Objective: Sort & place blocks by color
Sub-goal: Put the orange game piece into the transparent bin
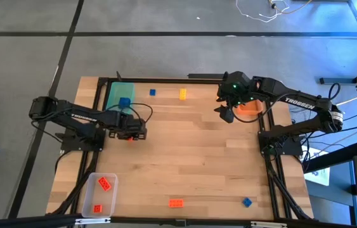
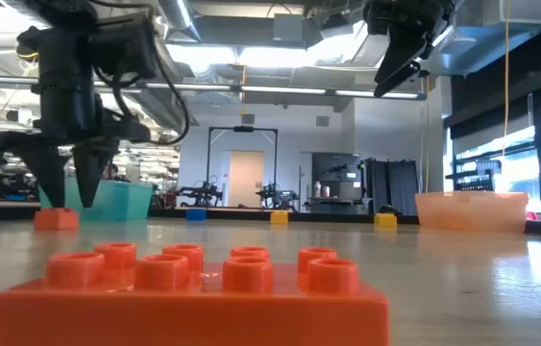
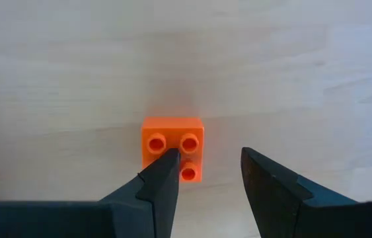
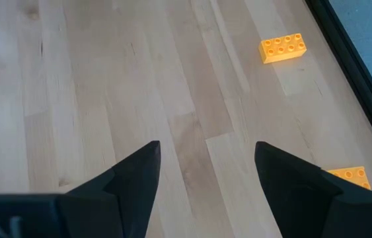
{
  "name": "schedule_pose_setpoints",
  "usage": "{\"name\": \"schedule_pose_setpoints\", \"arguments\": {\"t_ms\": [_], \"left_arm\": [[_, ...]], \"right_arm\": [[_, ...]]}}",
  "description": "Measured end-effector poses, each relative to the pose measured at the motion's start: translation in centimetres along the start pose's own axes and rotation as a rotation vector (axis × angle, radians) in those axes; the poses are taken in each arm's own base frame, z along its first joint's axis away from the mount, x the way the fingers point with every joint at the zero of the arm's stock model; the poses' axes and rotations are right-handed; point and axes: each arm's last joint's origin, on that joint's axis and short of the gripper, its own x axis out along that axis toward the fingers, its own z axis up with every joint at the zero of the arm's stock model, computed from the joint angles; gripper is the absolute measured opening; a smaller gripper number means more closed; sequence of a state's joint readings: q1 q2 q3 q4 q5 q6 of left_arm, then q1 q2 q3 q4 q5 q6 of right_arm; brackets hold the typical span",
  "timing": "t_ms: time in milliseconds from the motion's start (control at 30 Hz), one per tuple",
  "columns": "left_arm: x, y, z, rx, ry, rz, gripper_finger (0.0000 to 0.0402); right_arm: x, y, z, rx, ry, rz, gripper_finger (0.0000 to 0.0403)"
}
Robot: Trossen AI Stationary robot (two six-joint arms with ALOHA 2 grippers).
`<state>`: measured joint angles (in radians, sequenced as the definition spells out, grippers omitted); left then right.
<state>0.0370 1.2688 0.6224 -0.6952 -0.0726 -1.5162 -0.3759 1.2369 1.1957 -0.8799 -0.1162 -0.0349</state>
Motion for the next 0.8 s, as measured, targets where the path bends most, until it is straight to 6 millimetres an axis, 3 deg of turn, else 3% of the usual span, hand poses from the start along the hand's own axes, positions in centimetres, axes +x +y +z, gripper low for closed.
{"name": "schedule_pose_setpoints", "arguments": {"t_ms": [267,800], "left_arm": [[-2.6,-1.1,0.3,-0.044,-0.028,0.053,0.0153],[-2.7,-0.9,-0.9,-0.089,-0.002,0.078,0.0162]], "right_arm": [[0.0,0.0,0.0,0.000,0.000,0.000,0.0245],[0.0,0.0,0.0,0.000,0.000,0.000,0.0245]]}}
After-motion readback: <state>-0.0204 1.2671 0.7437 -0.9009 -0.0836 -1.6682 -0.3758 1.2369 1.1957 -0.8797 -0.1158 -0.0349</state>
